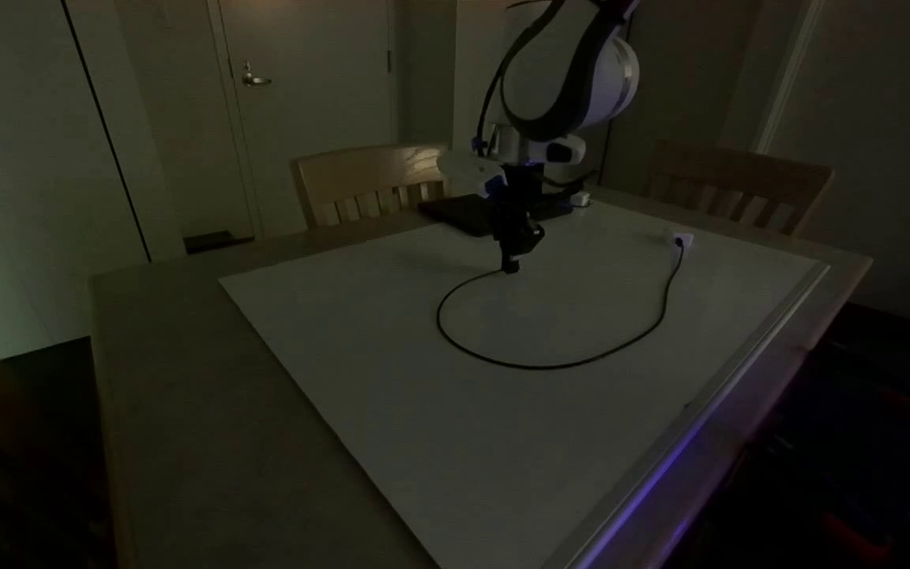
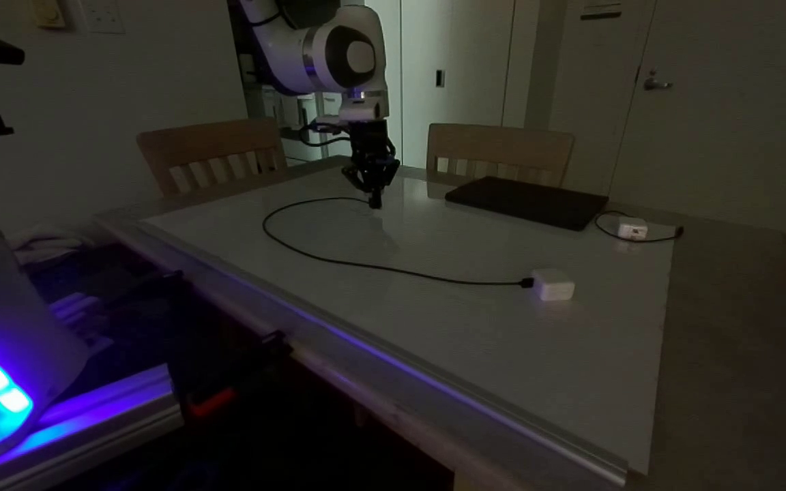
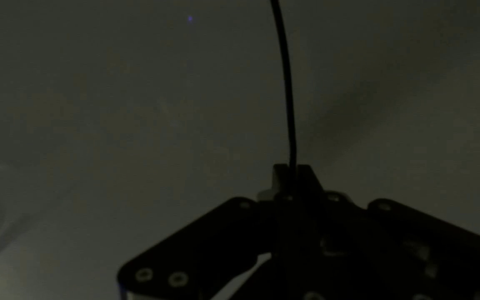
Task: Unwrap the cable
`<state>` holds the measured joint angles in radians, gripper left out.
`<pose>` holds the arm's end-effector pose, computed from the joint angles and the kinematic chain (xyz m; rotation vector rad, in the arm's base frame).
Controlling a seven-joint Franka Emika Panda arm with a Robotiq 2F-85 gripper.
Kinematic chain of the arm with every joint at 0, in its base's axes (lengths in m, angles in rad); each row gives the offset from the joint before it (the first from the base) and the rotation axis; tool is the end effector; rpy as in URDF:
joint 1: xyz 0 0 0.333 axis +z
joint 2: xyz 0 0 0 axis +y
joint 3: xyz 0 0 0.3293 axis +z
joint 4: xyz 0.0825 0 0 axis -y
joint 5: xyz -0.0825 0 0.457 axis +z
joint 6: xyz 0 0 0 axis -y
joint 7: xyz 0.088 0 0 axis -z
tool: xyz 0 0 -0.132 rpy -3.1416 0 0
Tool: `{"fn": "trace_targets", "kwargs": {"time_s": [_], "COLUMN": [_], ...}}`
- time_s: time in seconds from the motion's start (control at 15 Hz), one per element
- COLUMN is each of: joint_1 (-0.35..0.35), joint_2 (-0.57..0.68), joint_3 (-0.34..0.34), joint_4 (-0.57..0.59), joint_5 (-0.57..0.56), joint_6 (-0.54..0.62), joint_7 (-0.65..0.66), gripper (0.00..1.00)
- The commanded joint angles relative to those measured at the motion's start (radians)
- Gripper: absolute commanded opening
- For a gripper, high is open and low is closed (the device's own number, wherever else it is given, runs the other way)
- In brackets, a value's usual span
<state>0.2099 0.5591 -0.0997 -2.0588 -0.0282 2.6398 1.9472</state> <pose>0.6326 0.0669 0.0856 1.9472 -2.4454 0.1084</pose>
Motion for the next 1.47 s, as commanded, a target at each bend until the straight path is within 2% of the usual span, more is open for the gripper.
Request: {"fn": "trace_targets", "kwargs": {"time_s": [0.0, 0.33, 0.67, 0.73, 1.0, 1.07, 1.13, 1.4], "joint_1": [0.01, 0.019, 0.036, 0.057, 0.065, 0.049, 0.034, 0.059], "joint_2": [0.021, 0.044, 0.09, 0.049, 0.078, 0.077, 0.081, 0.082], "joint_3": [0.0, 0.052, 0.105, 0.072, 0.078, 0.101, 0.13, 0.179], "joint_4": [0.067, 0.199, 0.283, 0.232, 0.262, 0.261, 0.262, 0.271], "joint_5": [-0.062, -0.074, -0.065, -0.045, -0.042, -0.031, -0.027, -0.028], "joint_6": [0.003, -0.063, -0.049, -0.039, -0.038, -0.028, -0.003, -0.037], "joint_7": [-0.122, -0.335, -0.564, -0.495, -0.548, -0.586, -0.654, -0.841], "gripper": [0.02, 0.02, 0.02, 0.07, 0.07, 0.02, 0.02, 0.02]}}
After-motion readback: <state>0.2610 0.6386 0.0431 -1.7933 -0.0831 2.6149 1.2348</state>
